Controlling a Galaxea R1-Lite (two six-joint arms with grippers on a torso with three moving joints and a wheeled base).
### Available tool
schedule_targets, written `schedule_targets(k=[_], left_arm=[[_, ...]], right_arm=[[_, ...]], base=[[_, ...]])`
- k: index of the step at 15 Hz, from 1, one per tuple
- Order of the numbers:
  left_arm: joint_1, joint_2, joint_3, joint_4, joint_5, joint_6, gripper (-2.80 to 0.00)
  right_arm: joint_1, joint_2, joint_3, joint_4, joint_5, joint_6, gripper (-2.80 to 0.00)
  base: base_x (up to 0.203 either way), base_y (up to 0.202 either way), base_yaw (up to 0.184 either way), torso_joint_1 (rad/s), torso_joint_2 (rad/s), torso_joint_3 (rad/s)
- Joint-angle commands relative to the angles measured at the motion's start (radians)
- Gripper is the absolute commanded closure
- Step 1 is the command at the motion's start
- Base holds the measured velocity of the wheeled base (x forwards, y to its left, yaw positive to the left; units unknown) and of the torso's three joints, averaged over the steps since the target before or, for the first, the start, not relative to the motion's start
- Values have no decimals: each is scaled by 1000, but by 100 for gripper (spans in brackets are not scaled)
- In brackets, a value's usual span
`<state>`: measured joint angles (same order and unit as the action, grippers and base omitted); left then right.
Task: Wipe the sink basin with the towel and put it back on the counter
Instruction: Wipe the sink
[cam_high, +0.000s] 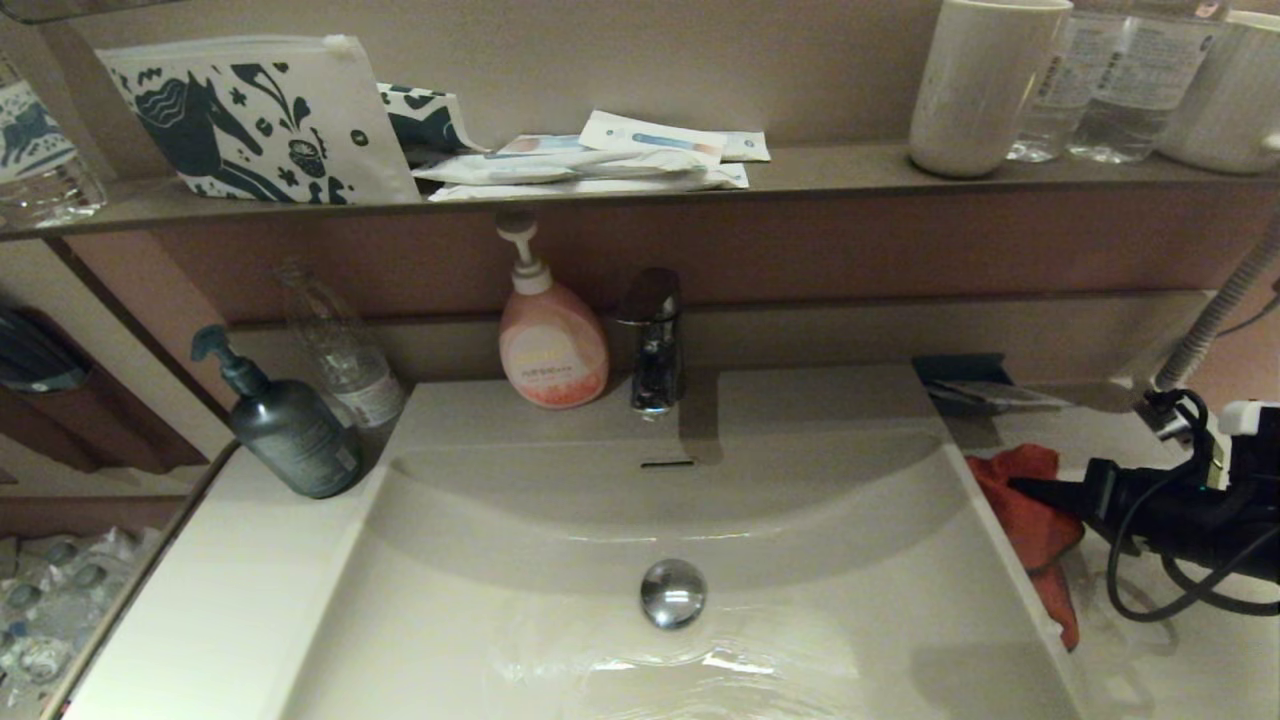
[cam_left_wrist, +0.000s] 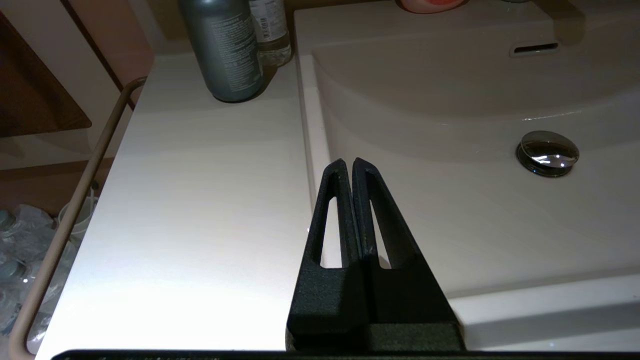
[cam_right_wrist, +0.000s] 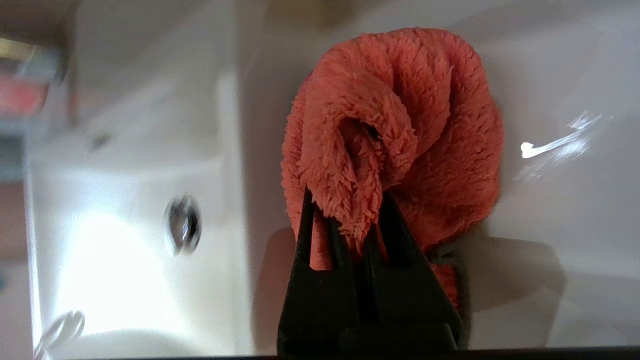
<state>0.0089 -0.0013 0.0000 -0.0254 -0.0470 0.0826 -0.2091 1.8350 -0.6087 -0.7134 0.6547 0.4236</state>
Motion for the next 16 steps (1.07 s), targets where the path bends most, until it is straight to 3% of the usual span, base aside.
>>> schedule_targets(k=[1,5,8,11,13,16], left_arm=[[0,1,0,-1,-1,0,0],[0,1,0,-1,-1,0,0],[0,1,0,-1,-1,0,0],[0,1,0,-1,-1,0,0],[0,1,0,-1,-1,0,0],[0,1,0,-1,-1,0,0]], right_arm=[[-7,3,-24,-6,-42,3,0],[-74,-20,-25,56,-143,-129,0],[-149,-14,-26,220,-340,-350,0],[-203,-75,-29,391,-394,-434,0],[-218,-186,-83,648,-413,-449,0],[-236,-335,-338,1156,-419,-451,0]], base=[[0,0,0,0,0,0],[0,0,0,0,0,0],[0,0,0,0,0,0],[0,0,0,0,0,0],[0,0,0,0,0,0],[0,0,0,0,0,0]])
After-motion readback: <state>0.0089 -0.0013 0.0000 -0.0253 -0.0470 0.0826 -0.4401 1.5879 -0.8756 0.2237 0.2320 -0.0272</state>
